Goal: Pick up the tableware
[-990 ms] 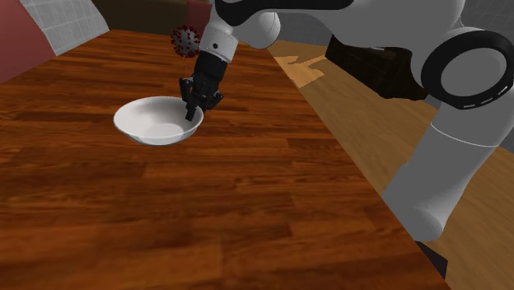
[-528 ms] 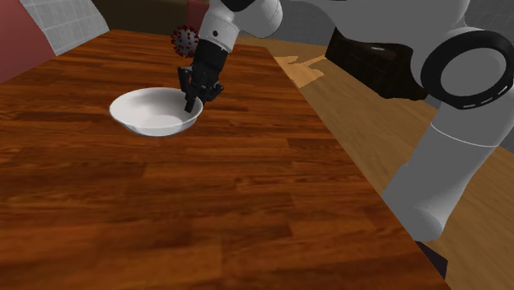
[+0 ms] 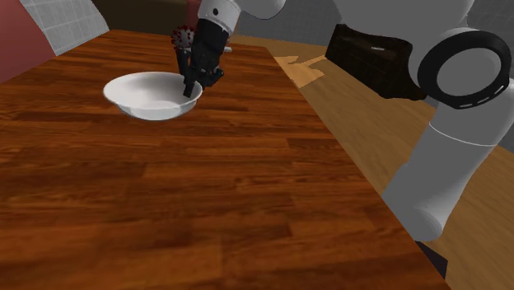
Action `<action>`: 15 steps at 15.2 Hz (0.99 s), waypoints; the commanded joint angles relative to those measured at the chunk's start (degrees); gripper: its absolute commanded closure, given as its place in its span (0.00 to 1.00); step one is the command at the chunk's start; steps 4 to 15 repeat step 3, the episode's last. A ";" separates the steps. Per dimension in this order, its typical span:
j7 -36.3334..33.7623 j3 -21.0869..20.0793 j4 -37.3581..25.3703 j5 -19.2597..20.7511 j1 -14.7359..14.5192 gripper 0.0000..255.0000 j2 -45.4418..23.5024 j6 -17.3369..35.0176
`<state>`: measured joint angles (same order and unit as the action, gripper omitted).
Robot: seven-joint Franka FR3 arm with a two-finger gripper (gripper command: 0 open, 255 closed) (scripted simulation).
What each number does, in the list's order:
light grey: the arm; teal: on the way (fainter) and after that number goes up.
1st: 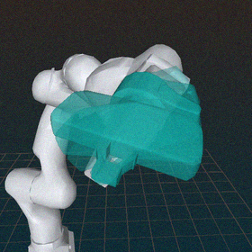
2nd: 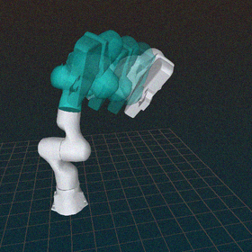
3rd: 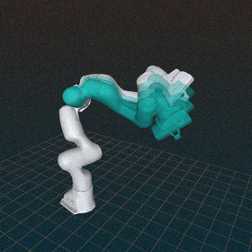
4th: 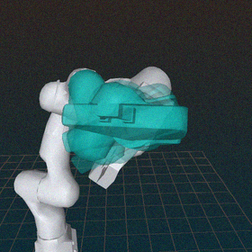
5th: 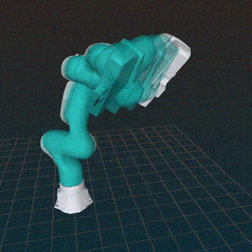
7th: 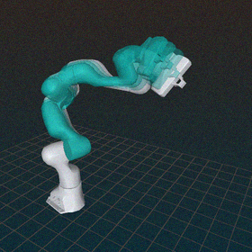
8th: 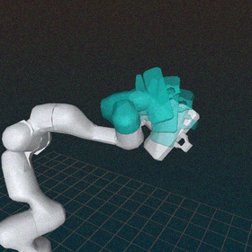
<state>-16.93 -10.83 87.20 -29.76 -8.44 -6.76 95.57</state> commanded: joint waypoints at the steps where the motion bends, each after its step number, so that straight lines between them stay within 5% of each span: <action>1: -0.66 0.05 -1.79 0.10 0.09 1.00 -0.20 -1.46; 15: -0.71 0.05 -1.93 0.11 0.09 1.00 -0.22 -1.56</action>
